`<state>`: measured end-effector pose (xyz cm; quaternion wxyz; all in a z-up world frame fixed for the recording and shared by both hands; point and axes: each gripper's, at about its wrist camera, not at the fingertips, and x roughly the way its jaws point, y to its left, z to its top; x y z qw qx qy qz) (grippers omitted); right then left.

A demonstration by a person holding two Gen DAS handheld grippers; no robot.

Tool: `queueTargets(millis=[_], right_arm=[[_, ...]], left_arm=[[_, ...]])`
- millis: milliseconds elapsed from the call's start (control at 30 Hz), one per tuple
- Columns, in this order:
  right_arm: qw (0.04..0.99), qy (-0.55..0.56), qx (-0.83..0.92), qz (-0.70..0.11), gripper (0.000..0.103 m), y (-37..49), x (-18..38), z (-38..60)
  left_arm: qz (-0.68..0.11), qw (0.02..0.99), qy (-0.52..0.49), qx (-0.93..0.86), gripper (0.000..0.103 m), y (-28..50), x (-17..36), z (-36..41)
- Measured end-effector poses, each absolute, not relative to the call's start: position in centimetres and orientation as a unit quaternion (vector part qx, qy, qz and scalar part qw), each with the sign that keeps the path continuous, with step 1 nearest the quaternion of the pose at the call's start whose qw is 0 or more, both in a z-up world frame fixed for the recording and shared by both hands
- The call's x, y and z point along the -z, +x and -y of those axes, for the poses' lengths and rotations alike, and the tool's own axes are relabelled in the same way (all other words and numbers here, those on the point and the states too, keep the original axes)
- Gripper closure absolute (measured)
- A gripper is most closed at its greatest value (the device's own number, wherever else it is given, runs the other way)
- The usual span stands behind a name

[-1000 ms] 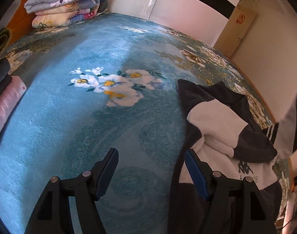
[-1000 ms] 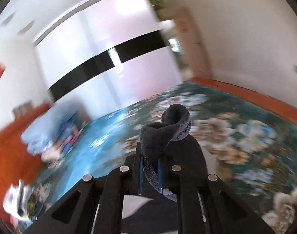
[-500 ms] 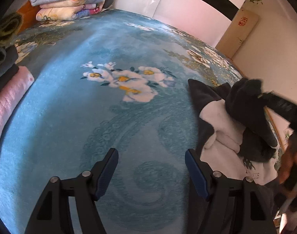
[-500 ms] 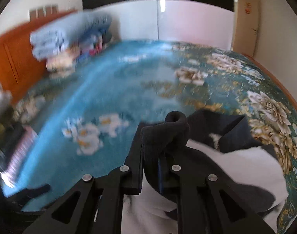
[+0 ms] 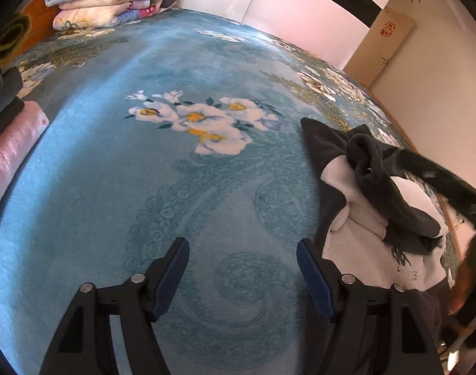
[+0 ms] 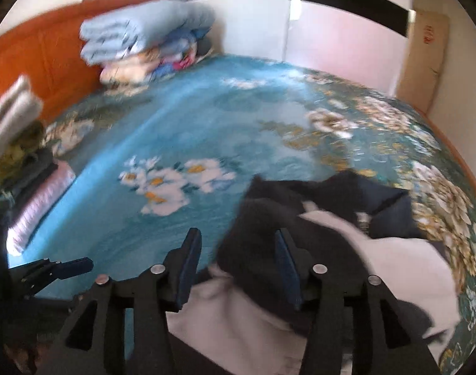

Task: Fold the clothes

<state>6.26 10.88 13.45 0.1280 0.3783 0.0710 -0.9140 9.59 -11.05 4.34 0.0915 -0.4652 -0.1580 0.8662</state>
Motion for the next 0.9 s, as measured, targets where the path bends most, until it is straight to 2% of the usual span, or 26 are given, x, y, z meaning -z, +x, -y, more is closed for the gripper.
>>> queueTargets(millis=[200, 300, 433, 533, 633, 767, 900], right_arm=[[0.008, 0.382, 0.924, 0.006, 0.048, 6.0, -15.2, -23.2], [-0.044, 0.394, 0.917, 0.039, 0.048, 5.7, -15.2, -28.1], [-0.021, 0.417, 0.907, 0.050, 0.048, 5.3, -14.4, -29.7], [0.015, 0.416, 0.908, 0.046, 0.048, 5.7, -13.7, -29.2], [0.004, 0.422, 0.906, 0.032, 0.048, 6.5, -12.2, -30.0], [0.001, 0.458, 0.887, 0.062, 0.048, 6.6, -8.6, -31.8], [0.003, 0.463, 0.884, 0.070, 0.048, 6.8, -7.4, -32.0]], left_arm=[[0.151, 0.136, -0.441, -0.874, 0.028, 7.0, -8.1, 8.1], [0.142, 0.205, -0.411, -0.877, 0.028, 5.7, -11.5, 4.7], [0.111, 0.289, -0.394, -0.866, 0.028, 3.3, -14.0, -1.3], [0.081, 0.270, -0.418, -0.864, 0.028, 1.7, -12.1, -3.4], [0.072, 0.236, -0.446, -0.860, 0.028, 0.7, -9.2, -3.0], [0.089, 0.214, -0.469, -0.852, 0.028, 0.9, -6.9, -1.8], [0.121, 0.217, -0.479, -0.842, 0.028, 2.0, -6.3, -0.2]])
